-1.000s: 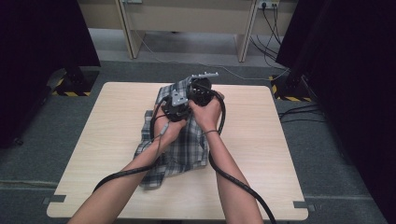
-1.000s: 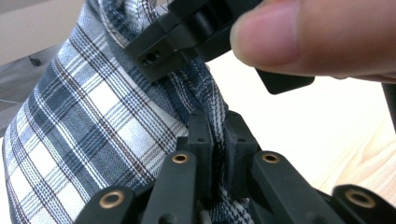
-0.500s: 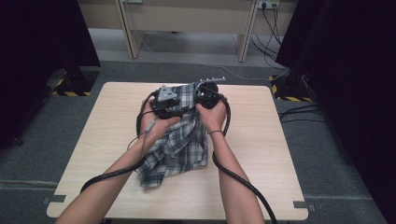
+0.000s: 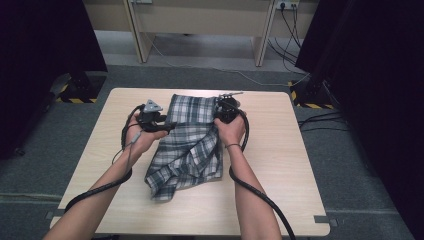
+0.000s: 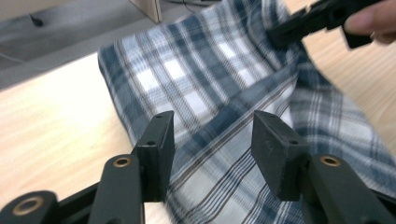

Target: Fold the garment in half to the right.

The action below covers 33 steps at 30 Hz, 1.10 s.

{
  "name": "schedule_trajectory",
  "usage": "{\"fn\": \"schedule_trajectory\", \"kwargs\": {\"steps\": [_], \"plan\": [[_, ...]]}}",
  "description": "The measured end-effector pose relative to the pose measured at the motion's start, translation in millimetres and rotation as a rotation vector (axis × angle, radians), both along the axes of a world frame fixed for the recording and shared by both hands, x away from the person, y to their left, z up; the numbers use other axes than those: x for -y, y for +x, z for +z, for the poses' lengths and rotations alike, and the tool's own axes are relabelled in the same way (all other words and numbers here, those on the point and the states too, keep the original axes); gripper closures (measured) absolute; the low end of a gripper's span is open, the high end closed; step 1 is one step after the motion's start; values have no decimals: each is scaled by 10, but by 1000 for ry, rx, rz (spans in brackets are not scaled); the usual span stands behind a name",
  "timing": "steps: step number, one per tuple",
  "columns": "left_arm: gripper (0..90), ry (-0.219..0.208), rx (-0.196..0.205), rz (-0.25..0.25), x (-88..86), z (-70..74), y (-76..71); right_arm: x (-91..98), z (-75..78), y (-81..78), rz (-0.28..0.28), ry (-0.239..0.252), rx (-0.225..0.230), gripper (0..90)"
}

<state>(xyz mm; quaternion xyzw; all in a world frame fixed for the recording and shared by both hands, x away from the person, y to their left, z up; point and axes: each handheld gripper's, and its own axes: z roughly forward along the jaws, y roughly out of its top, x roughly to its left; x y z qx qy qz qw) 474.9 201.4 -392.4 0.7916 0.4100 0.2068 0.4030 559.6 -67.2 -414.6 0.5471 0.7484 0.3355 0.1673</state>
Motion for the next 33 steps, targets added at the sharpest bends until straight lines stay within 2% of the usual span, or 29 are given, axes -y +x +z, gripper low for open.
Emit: {"fn": "schedule_trajectory", "kwargs": {"steps": [6,11,13,18,19,20,21,22,23,24,26,28,31,33], "plan": [[479,-4,-68,0,-38,-155,35,4,-49,0,-12,-29,-3,708],[503,7,-103,-1,-41,-242,52,60,-72,-5,-39,-47,-9,548],[544,7,-120,-3,-34,-271,55,90,-80,-11,-51,-45,-19,483],[713,10,-141,-7,-38,-322,59,183,-49,-75,-58,-29,-4,431],[713,9,-140,-8,-40,-331,54,183,-49,-75,-58,-29,-4,431],[793,4,-133,-9,-42,-333,47,239,-21,-111,-59,-21,12,424],[825,4,-133,-9,-42,-333,47,239,-21,-111,-59,-21,12,424],[825,7,-119,-17,-48,-328,45,265,-10,-127,-59,-16,19,422],[865,3,-114,-18,-46,-324,40,303,4,-154,-63,-10,23,420],[875,-3,-116,-19,-37,-318,29,322,8,-167,-65,-6,24,419],[880,-22,-95,-28,-18,-282,-9,376,15,-203,-67,-3,33,418],[881,-32,-52,-53,28,-197,-85,446,18,-253,-68,2,43,418],[881,-44,-14,-105,128,-87,-210,531,19,-320,-78,15,53,418],[881,-72,2,-175,232,-17,-326,595,21,-368,-83,19,63,418]]}}
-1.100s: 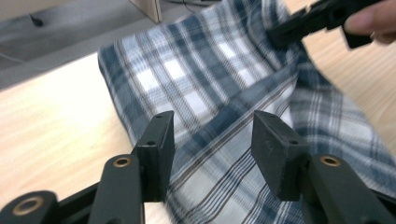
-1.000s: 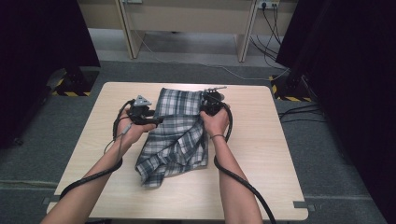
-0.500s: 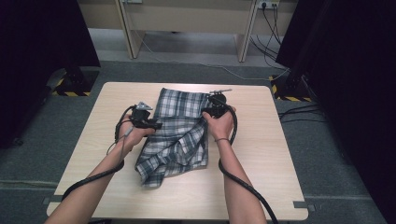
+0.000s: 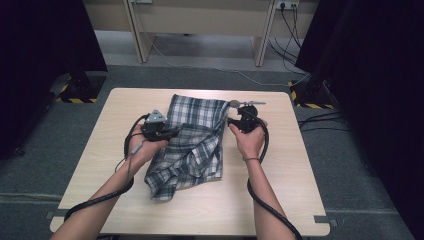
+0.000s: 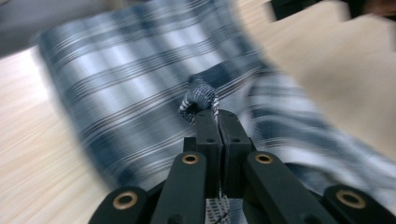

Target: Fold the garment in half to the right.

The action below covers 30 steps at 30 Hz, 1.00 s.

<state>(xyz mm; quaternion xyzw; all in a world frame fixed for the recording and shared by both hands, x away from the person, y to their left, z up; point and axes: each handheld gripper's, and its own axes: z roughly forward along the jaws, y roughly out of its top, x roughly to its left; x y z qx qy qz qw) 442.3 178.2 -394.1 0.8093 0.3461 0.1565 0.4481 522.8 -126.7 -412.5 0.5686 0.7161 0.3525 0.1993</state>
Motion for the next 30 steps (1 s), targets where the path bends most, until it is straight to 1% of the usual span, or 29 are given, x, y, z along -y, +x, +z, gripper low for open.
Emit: {"fn": "schedule_trajectory", "kwargs": {"steps": [2,3,4,5,7,8,9,11,12,13,14,15,17,18,19,21,22,24,25,29,30], "plan": [[880,-16,12,-65,109,45,-110,65,6,-56,-6,6,6,415],[880,-26,14,-107,171,57,-164,91,11,-80,-6,9,11,414],[879,-34,5,-149,241,58,-219,113,16,-105,-6,9,15,412],[878,-30,-1,-207,335,45,-290,130,23,-127,-4,9,18,410],[872,-7,-6,-281,471,6,-388,158,39,-166,0,9,24,408],[862,9,-17,-326,547,-27,-438,167,50,-185,1,8,27,406],[835,36,-39,-376,618,-65,-482,172,60,-203,4,7,31,405],[743,84,-93,-461,733,-152,-548,179,78,-231,13,-2,40,404],[681,98,-106,-485,773,-185,-573,181,88,-243,17,-6,44,402],[614,107,-103,-498,797,-199,-591,183,96,-255,20,-9,48,402],[544,107,-88,-504,806,-193,-602,183,103,-269,21,-13,51,401],[494,104,-71,-499,801,-170,-609,184,107,-282,23,-12,52,400],[425,101,-31,-467,761,-90,-618,190,109,-305,31,-18,58,394],[403,90,-19,-447,727,-47,-617,188,107,-317,35,-15,58,389],[378,78,-7,-422,684,-3,-612,188,103,-329,43,-17,58,384],[317,73,36,-375,579,74,-589,181,95,-353,61,-21,58,371],[296,77,50,-355,513,108,-573,177,92,-368,67,-23,56,363],[273,62,75,-303,373,157,-542,177,87,-399,82,-30,59,347],[264,64,86,-284,295,179,-528,180,87,-416,89,-36,61,341],[249,60,119,-200,-8,236,-478,189,84,-493,106,-54,63,327],[249,59,122,-181,-78,245,-469,190,82,-510,107,-56,62,323]]}}
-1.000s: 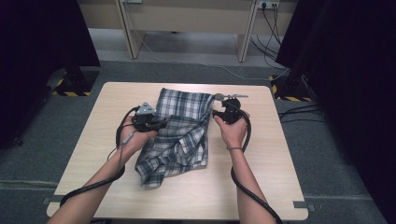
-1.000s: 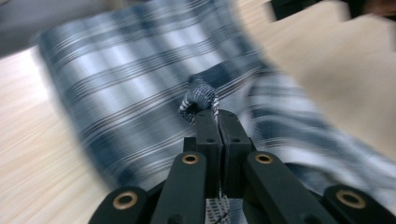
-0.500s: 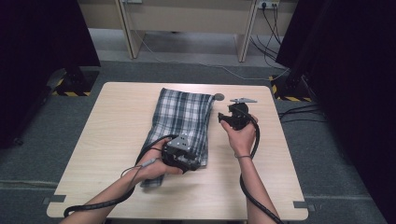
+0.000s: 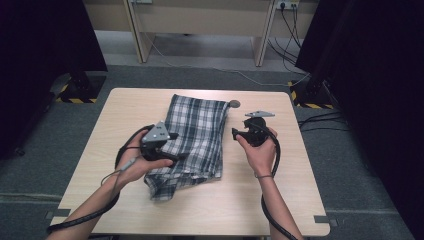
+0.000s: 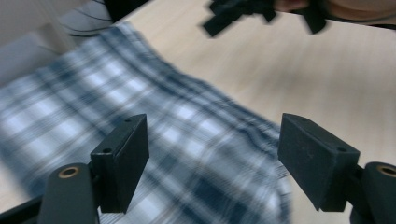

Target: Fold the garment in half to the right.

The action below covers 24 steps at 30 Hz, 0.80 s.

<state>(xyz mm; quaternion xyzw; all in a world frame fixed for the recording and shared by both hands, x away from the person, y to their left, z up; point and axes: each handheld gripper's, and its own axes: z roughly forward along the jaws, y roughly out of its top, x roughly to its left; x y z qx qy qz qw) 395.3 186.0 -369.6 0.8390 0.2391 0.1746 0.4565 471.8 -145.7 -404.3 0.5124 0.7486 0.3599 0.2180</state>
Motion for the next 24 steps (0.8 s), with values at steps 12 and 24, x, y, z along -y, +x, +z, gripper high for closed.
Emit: {"fn": "schedule_trajectory", "kwargs": {"steps": [12,24], "plan": [[251,-5,20,150,-689,-171,24,81,15,-173,9,-14,20,307],[255,-61,22,239,-1049,-325,-96,230,-65,-369,2,-13,17,295]]}}
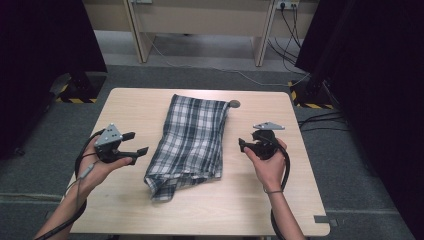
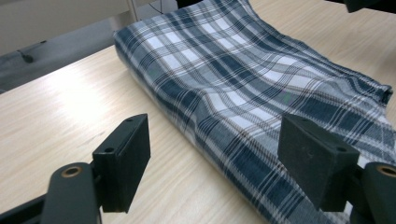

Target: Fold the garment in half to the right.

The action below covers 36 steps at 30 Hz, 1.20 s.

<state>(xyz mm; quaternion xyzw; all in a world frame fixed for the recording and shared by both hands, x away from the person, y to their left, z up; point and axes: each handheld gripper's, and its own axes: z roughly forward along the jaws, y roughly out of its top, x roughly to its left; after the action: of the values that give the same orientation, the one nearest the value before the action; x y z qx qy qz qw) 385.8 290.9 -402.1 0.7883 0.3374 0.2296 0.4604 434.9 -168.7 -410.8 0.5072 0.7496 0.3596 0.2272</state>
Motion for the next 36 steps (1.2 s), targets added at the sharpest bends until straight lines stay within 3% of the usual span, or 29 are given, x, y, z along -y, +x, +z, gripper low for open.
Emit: {"fn": "schedule_trajectory", "kwargs": {"steps": [22,36], "plan": [[253,-51,30,83,-404,-141,-281,391,-13,-373,-59,17,30,275],[237,-69,56,129,-604,-349,-531,734,-233,-805,-126,11,59,269]]}}
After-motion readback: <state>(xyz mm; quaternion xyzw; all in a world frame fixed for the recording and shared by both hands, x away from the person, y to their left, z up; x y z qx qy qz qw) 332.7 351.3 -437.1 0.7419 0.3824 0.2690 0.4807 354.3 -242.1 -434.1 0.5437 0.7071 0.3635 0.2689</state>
